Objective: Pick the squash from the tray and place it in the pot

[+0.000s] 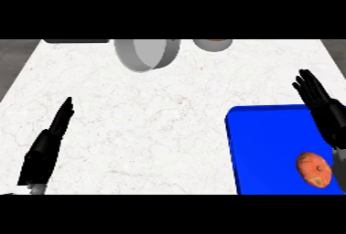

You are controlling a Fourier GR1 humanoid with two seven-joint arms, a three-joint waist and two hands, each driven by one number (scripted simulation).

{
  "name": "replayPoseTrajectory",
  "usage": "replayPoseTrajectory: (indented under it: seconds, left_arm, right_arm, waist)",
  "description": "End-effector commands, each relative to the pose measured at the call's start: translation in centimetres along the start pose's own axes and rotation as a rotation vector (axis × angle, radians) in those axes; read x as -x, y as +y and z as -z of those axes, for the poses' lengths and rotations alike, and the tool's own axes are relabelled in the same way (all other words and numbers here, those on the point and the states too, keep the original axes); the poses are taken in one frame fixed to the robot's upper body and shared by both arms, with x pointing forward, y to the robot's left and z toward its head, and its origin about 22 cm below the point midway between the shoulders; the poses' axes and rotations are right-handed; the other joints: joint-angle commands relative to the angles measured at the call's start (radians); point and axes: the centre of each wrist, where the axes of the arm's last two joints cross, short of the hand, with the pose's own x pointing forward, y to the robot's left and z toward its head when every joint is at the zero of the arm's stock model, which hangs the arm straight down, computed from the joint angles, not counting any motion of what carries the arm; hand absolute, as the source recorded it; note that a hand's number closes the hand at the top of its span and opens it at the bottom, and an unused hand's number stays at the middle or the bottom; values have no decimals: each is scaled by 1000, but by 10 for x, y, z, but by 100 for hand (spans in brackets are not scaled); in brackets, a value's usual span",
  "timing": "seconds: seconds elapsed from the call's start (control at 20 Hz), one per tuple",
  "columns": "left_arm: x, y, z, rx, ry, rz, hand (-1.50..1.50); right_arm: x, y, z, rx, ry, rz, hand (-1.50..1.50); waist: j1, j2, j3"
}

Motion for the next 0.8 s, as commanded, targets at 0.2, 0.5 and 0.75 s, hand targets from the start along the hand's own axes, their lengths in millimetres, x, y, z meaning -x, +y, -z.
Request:
replayPoseTrajectory:
  seconds: [0.2, 0.5, 0.75]
  left_arm:
    - [22, 39, -6, -171, 117, 34, 0]
    - [33, 40, -12, -173, 208, -16, 0]
    - [37, 64, -5, -143, 167, -32, 0]
  right_arm:
    - [58, -75, -118, 540, 455, 17, 150]
    - [35, -112, -166, 736, 292, -715, -150]
    - [24, -60, -225, 780, 237, -635, -150]
  waist:
    - [-73, 7, -16]
    - [-97, 1, -21]
    - [-49, 10, -19]
